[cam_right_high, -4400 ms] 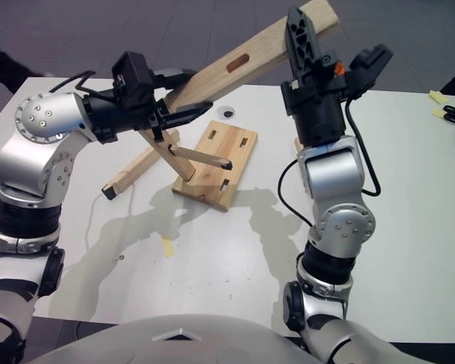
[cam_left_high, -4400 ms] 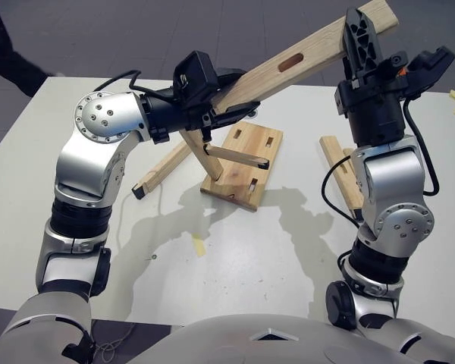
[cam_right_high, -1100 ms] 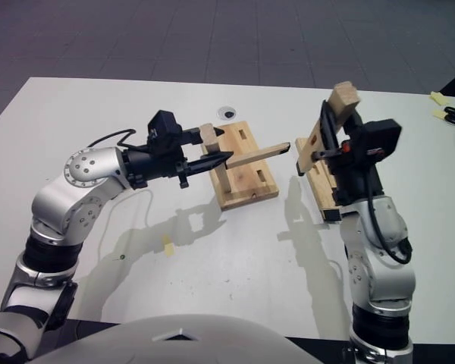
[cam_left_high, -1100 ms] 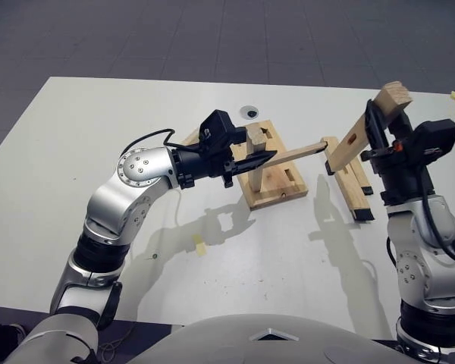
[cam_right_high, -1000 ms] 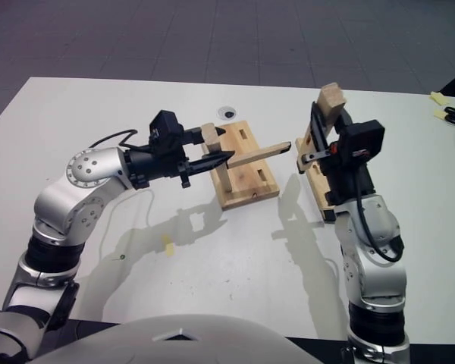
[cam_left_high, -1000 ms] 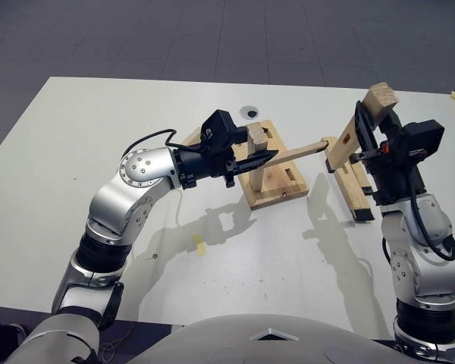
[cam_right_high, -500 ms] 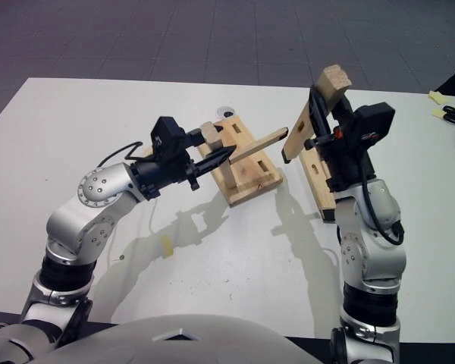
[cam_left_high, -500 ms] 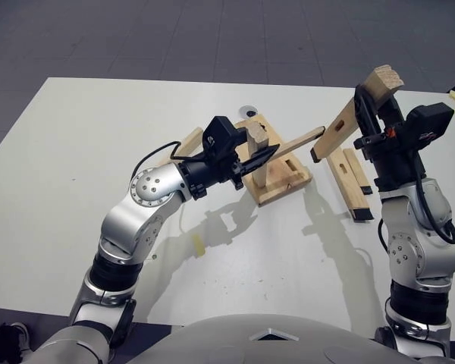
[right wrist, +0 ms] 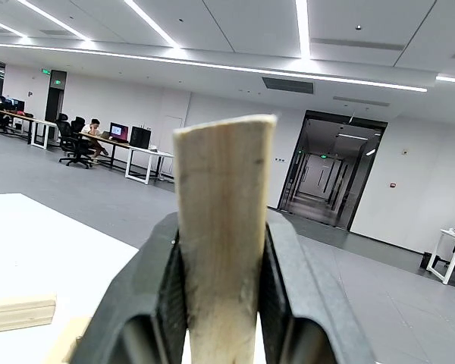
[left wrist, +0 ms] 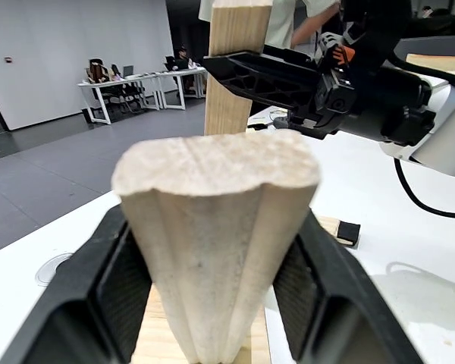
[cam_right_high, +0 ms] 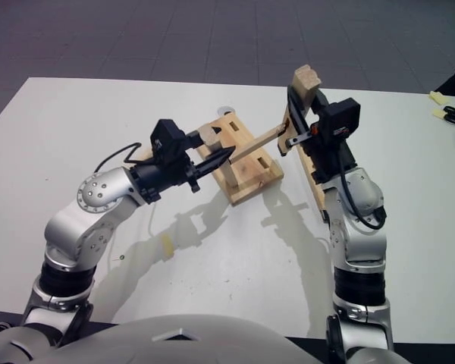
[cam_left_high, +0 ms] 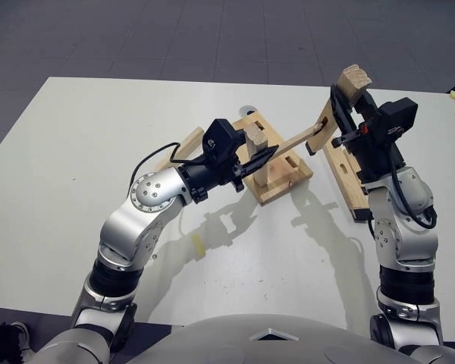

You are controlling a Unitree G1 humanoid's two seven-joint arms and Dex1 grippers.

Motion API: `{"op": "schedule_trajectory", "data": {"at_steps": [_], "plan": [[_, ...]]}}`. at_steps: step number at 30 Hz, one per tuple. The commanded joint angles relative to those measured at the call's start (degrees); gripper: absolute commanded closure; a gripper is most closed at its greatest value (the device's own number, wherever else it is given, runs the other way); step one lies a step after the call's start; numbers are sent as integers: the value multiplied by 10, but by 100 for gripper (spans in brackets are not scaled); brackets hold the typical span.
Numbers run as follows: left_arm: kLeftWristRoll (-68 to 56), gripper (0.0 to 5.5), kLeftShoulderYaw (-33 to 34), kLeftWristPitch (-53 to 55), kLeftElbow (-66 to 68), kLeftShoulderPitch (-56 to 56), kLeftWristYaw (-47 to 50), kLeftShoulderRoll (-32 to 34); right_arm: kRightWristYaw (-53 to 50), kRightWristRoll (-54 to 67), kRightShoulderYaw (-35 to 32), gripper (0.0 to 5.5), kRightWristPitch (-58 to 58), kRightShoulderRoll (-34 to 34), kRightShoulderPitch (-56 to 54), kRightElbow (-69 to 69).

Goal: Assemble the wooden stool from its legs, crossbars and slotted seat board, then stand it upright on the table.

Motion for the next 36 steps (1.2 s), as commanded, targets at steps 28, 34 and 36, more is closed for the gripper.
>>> {"op": "schedule_trajectory", "data": {"at_steps": [28, 34, 36], "plan": [[35, 344, -41, 25, -18, 48, 11, 15, -4, 3, 14, 447, 30, 32, 56, -52], [57, 346, -57, 6, -11, 51, 2, 30, 19, 10, 31, 447, 33, 25, 64, -78], [59, 346, -57, 1, -8, 50, 0, 35, 20, 16, 26, 447, 40, 19, 47, -85]]}}
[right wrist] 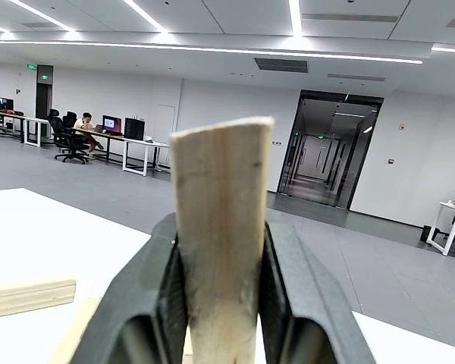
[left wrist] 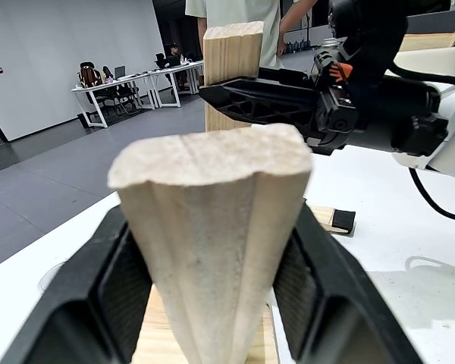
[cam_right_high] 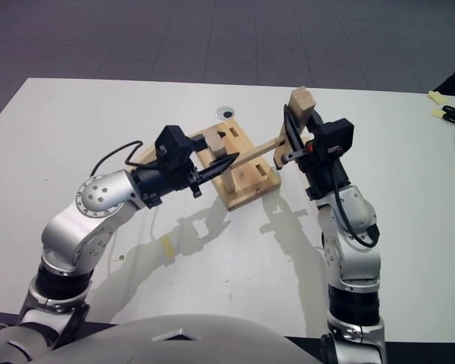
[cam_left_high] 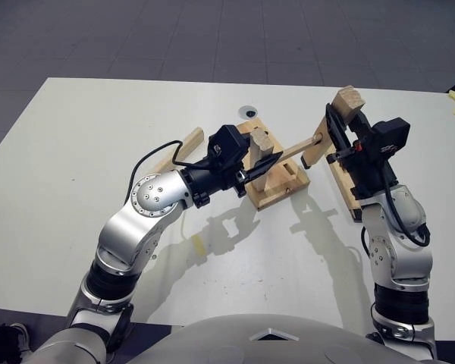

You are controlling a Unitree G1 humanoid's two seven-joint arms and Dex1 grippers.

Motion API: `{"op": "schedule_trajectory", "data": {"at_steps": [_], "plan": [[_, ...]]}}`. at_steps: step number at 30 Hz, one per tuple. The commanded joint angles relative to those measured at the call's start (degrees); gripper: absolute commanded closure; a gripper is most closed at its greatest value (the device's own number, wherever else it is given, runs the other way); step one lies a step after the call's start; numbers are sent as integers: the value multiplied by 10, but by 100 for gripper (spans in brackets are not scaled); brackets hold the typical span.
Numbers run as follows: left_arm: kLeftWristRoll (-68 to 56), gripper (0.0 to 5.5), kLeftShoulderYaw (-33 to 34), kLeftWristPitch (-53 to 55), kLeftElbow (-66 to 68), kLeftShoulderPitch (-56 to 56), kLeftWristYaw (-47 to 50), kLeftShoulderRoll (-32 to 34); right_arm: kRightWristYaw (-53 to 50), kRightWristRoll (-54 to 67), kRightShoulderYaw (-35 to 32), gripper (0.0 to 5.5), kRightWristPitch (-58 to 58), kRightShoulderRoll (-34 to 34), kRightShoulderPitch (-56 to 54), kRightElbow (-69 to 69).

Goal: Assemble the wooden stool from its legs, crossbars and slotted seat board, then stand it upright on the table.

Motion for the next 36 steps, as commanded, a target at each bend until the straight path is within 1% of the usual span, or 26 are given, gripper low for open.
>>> {"op": "schedule_trajectory", "data": {"at_steps": [1, 6, 8, 11, 15, 19, 23, 26, 30, 32, 34, 36], "plan": [[19, 346, -21, 21, 30, 17, -16, 23, 21, 23, 11, 447, 17, -9, -29, -29], [5, 346, 4, 16, 40, -1, -37, 38, -2, 140, -33, 447, 127, 7, -49, -35], [-8, 346, 22, 17, 46, -11, -53, 45, 1, 155, -43, 447, 146, -2, -51, -33], [-8, 346, 31, 7, 61, -24, -69, 57, 6, 178, -47, 447, 171, -8, -52, -37], [-4, 346, 32, 0, 73, -31, -79, 61, 12, 200, -41, 447, 190, -7, -43, -42], [2, 346, 21, -7, 74, -26, -79, 56, 5, 243, -37, 447, 215, 17, -48, -35], [5, 346, 16, -11, 79, -25, -82, 56, -22, 286, -55, 447, 246, 32, -62, -28], [7, 346, 18, -16, 83, -23, -75, 52, -22, 306, -57, 447, 280, 16, -63, -23], [11, 346, 18, -20, 82, -24, -67, 48, -10, 246, -10, 447, 317, -37, -59, -4], [11, 346, 21, -22, 88, -29, -67, 48, -14, 234, 9, 447, 346, -61, -64, 14], [11, 346, 25, -25, 95, -37, -68, 48, -22, 234, 24, 447, 390, -81, -77, 37], [14, 346, 25, -30, 104, -43, -70, 48, -34, 253, 21, 447, 437, -85, -99, 63]]}}
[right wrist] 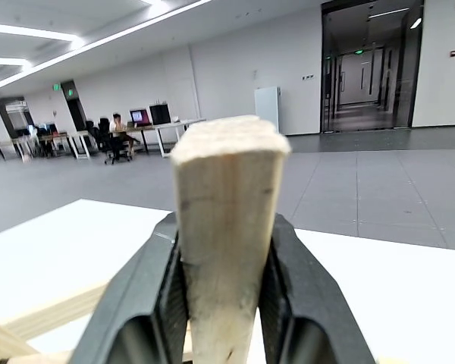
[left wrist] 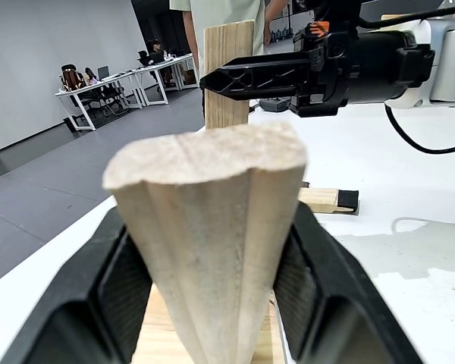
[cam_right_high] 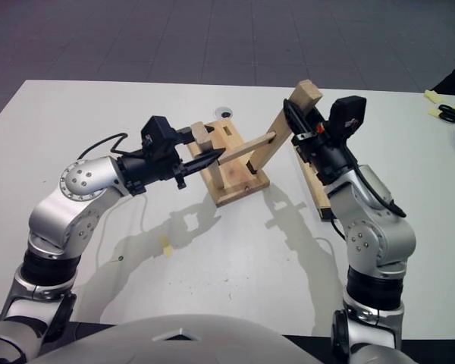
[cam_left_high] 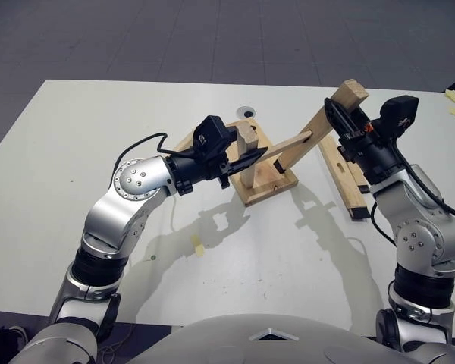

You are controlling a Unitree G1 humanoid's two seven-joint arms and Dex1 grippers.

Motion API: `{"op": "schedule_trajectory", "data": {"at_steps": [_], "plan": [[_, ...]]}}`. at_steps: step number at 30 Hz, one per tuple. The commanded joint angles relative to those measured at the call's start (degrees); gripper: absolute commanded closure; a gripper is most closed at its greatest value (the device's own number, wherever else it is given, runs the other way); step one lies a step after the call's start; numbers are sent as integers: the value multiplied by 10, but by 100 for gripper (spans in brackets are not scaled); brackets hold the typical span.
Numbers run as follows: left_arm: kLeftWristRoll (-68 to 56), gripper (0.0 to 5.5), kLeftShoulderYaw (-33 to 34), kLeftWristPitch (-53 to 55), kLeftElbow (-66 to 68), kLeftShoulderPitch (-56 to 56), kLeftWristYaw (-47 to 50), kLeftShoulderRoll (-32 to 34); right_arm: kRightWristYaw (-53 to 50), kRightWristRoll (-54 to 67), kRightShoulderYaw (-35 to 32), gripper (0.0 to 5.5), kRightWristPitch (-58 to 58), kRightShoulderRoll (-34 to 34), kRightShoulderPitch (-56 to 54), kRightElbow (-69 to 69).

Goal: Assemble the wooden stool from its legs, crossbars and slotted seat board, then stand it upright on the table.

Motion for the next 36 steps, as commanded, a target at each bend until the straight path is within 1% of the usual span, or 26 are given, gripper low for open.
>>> {"op": "schedule_trajectory", "data": {"at_steps": [1, 2, 4, 7, 8, 9, 11, 14, 21, 26, 30, 33, 34, 36], "plan": [[34, 346, -21, 13, 39, -12, 4, 2, 7, 20, 75, 447, 175, -24, -13, 75], [37, 346, -23, 10, 42, -13, 3, 3, 2, 33, 68, 447, 197, -24, -31, 88], [39, 346, -27, 7, 44, -14, 1, 4, 19, 33, 83, 447, 231, -51, -59, 103], [43, 346, -32, 3, 46, -12, 4, 4, 95, -33, 189, 447, 211, -122, -87, 122], [43, 346, -34, 1, 48, -13, 3, 2, 117, -69, 227, 447, 184, -144, -94, 127], [43, 346, -35, 0, 48, -14, 3, 2, 135, -93, 253, 446, 160, -160, -98, 129], [44, 346, -39, -4, 53, -17, -1, 1, 154, -106, 276, 441, 140, -176, -93, 125], [44, 346, -37, -7, 60, -23, -6, 4, 137, -86, 269, 438, 150, -173, -60, 113], [42, 346, -14, -19, 89, -51, -11, 9, 33, 4, 215, 435, 222, -108, 65, 83], [42, 346, -9, -25, 101, -62, -18, 6, -25, 17, 168, 435, 187, -78, 45, 69], [44, 346, -13, -26, 102, -61, -23, 5, -39, 12, 156, 435, 160, -73, 40, 58], [45, 346, -12, -29, 108, -64, -26, 4, -42, 17, 132, 435, 133, -60, 26, 46], [46, 346, -11, -31, 110, -65, -27, 4, -48, 20, 117, 399, 119, -50, 17, 43], [43, 346, -4, -30, 112, -67, -27, 5, -46, 21, 93, 366, 89, -37, 0, 38]]}}
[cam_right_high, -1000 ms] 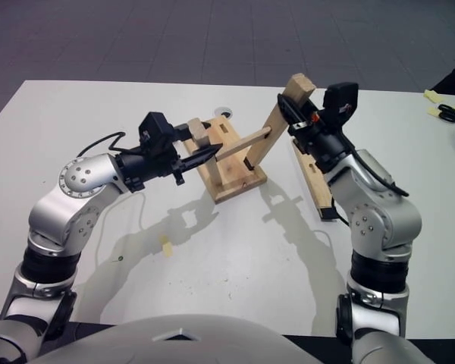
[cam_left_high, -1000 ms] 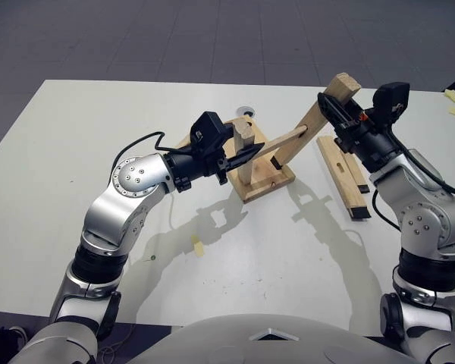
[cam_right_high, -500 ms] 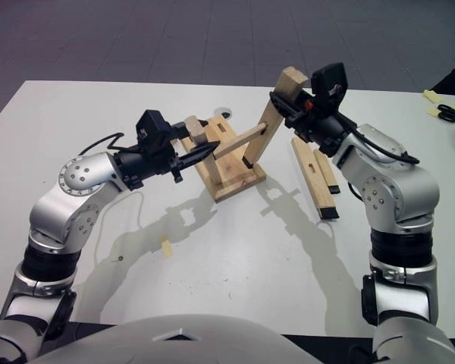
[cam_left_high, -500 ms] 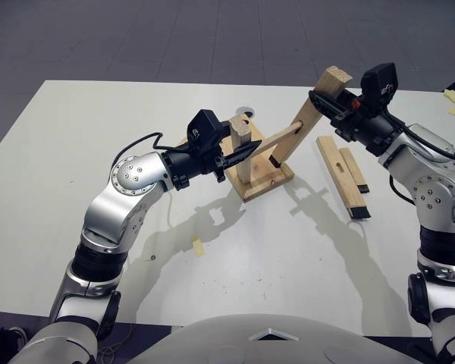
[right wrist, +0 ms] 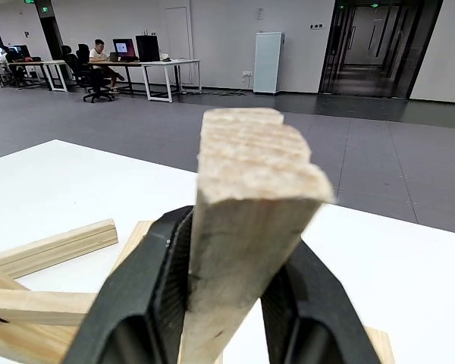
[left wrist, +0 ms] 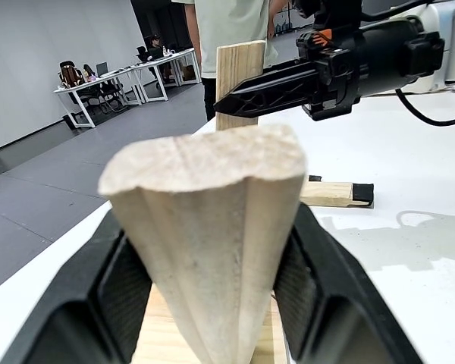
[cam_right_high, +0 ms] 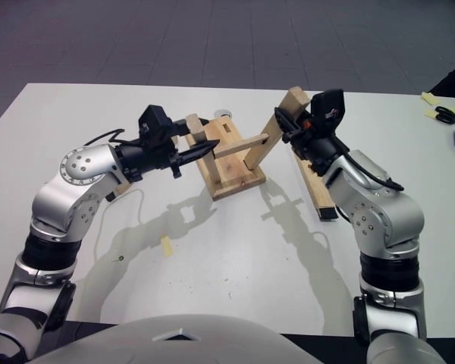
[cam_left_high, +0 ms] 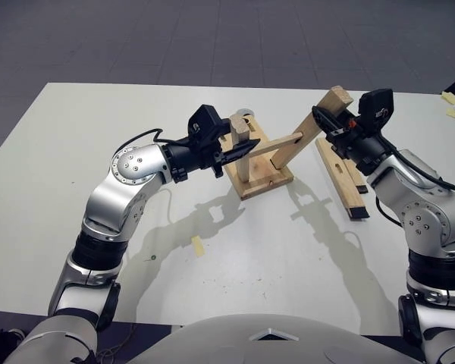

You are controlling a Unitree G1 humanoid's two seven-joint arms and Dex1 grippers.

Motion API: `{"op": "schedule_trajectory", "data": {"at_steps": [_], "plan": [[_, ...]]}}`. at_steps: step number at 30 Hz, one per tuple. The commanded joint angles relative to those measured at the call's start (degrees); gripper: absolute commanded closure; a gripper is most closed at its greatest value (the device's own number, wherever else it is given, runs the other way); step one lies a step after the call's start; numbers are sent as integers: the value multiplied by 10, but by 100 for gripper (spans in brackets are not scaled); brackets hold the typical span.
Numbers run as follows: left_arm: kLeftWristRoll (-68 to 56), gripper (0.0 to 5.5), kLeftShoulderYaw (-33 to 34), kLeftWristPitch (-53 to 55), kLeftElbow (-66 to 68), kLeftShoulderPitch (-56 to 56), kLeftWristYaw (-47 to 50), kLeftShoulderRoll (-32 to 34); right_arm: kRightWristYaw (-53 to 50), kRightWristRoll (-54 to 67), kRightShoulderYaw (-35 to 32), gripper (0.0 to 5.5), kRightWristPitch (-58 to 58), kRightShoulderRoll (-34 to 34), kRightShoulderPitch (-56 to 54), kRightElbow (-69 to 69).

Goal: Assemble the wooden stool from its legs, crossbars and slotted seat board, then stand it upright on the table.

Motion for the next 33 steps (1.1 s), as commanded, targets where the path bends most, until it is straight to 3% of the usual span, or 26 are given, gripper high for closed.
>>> {"op": "schedule_trajectory", "data": {"at_steps": [1, 10, 11, 17, 22, 28, 30, 33], "plan": [[35, 346, -3, 6, 22, -22, 12, 1, 19, 12, 14, 350, 17, 42, 24, 10], [39, 346, 5, -1, 36, -28, 15, 3, 40, 92, -65, 205, 8, 103, 16, -19], [38, 310, 7, -1, 38, -32, 16, 2, 38, 103, -79, 192, 6, 105, 12, -21], [-41, 211, 77, 49, 25, -80, 31, -32, 7, 187, -176, 93, -8, 90, -64, -11], [-158, 131, 157, 121, 4, -134, 59, -59, -49, 244, -200, 16, -7, 91, -125, -10], [-179, 42, 197, 126, 22, -180, 141, -90, -85, 142, -115, 10, -32, 112, -157, 24], [-153, 14, 198, 116, 44, -182, 166, -90, -76, 117, -120, 10, -56, 97, -215, 47], [-140, 14, 208, 113, 57, -180, 182, -85, -83, 120, -162, 10, -75, 74, -285, 65]]}}
